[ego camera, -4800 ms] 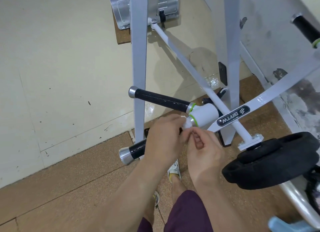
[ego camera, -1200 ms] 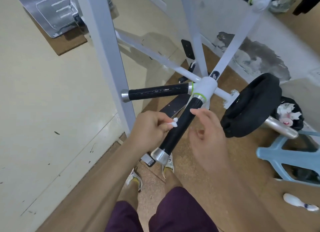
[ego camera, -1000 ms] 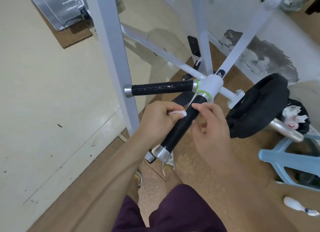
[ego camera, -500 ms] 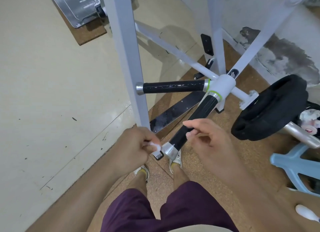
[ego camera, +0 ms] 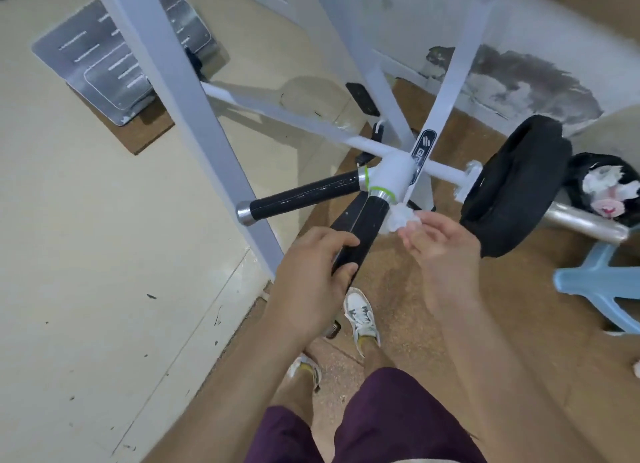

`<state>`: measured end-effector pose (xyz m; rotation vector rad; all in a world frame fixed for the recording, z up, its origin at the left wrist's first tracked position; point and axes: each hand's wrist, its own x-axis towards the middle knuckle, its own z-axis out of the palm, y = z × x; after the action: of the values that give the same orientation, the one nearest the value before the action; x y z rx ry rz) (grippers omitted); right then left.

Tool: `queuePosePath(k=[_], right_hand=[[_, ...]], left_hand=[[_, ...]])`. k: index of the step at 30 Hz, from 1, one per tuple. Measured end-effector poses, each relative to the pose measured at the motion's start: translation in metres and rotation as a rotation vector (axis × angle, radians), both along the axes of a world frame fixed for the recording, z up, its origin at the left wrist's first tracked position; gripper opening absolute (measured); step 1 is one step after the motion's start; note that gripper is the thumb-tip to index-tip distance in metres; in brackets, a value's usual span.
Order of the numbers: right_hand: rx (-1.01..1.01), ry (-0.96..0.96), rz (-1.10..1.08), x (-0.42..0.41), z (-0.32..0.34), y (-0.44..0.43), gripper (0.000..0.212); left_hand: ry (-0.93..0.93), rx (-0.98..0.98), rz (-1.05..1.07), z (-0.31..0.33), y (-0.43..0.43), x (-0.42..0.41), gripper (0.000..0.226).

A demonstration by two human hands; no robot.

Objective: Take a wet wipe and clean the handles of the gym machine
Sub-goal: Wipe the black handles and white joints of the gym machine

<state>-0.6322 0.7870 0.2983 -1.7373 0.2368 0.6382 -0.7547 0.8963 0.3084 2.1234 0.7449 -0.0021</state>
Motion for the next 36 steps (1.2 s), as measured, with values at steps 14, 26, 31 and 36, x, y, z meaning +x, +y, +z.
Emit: queuePosePath(k=[14, 26, 31, 36], right_hand=[[-0.125, -0.208, 0.046, -0.001, -0.038, 0.019, 0.020], [-0.025, -0.132, -0.041, -0.010, -0.035, 0.017, 0.020], [-0.108, -0.238, 0.089, -0.037, -0.032, 0.004, 0.018], [0.041, -0.057, -0.120, -0.008, -0.036, 0.021, 0.025]], left_hand=[[0.133, 0.110, -0.124, -0.005, 0.003, 0.022, 0.050], [0.151, 0.081, -0.127, -0.007, 0.010, 0.025, 0.046], [0.145, 0.052, -0.114, -0.006, 0.010, 0.026, 0.045], [0.158, 0.046, -0.125, -0.005, 0.010, 0.026, 0.045]])
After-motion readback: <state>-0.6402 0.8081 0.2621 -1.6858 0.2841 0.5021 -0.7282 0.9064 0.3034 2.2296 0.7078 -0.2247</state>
